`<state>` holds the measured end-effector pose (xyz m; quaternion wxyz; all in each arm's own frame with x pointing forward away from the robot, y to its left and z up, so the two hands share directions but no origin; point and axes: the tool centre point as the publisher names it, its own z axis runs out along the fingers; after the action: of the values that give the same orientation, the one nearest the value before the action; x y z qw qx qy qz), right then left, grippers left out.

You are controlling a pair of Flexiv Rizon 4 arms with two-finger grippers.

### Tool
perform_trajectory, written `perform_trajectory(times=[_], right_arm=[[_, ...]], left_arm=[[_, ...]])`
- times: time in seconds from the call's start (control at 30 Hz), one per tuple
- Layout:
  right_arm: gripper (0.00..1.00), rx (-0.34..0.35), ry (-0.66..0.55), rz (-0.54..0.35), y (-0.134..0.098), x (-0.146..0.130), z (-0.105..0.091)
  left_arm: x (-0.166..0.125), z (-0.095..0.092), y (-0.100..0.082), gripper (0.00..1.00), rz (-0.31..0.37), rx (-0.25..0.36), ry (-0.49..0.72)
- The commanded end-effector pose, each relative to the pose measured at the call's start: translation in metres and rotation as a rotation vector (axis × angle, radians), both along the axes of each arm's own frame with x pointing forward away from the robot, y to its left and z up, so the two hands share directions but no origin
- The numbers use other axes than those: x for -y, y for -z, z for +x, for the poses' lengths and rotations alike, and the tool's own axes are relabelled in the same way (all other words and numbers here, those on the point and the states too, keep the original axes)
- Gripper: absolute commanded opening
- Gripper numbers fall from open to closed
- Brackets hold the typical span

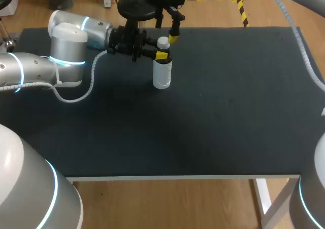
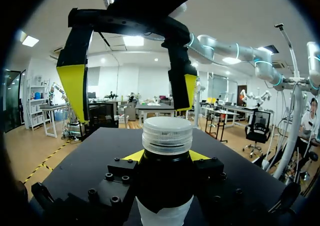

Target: Unscrew the bottle cap

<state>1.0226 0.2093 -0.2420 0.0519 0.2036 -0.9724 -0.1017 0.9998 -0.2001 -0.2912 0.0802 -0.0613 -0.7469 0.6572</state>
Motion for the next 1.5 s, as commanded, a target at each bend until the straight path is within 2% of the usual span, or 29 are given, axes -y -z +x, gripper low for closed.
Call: perform_trajectory(times=[0.03,0.5,0.9,0.93,0.97,1.07,1.1,1.13,1.33,1.5], right_arm=[[1.0,0.001,0.235,0.016,0.0044,0.0027,-0.0102],[1.0,-0.027,0.253,0.012,0.0121,0.0027,-0.0135],[1.0,-0.01,0.246,0.005,0.0108,0.0024,-0.0126],[0.78,-0.008,0.245,0.004,0.0107,0.0024,-0.0126],[0.47,-0.005,0.243,0.002,0.0107,0.0024,-0.0126],[0.22,-0.003,0.242,-0.004,0.0107,0.0025,-0.0127],[0.09,-0.003,0.241,-0.005,0.011,0.0025,-0.0129],[0.02,-0.003,0.24,-0.006,0.0111,0.0026,-0.0129],[0.0,-0.003,0.218,-0.01,0.0115,0.0039,-0.0121],[0.0,0.0,0.151,-0.016,0.0122,0.005,-0.0112]], left_arm=[[0.0001,0.0015,0.0015,0.0,0.0,-0.002,0.006],[0.0001,0.0015,0.0015,0.0,0.0,-0.002,0.006],[0.0001,0.0015,0.0015,0.0,0.0,-0.002,0.006],[0.0001,0.0015,0.0015,0.0,0.0,-0.002,0.006],[0.0001,0.0015,0.0015,0.0,0.0,-0.002,0.006],[0.0001,0.0015,0.0015,0.0,0.0,-0.002,0.006],[0.0001,0.0015,0.0015,0.0,0.0,-0.002,0.006],[0.0001,0.0015,0.0015,0.0,0.0,-0.002,0.006],[0.0001,0.0015,0.0015,0.0,0.0,-0.002,0.006],[0.0001,0.0015,0.0015,0.0,0.0,-0.002,0.006]])
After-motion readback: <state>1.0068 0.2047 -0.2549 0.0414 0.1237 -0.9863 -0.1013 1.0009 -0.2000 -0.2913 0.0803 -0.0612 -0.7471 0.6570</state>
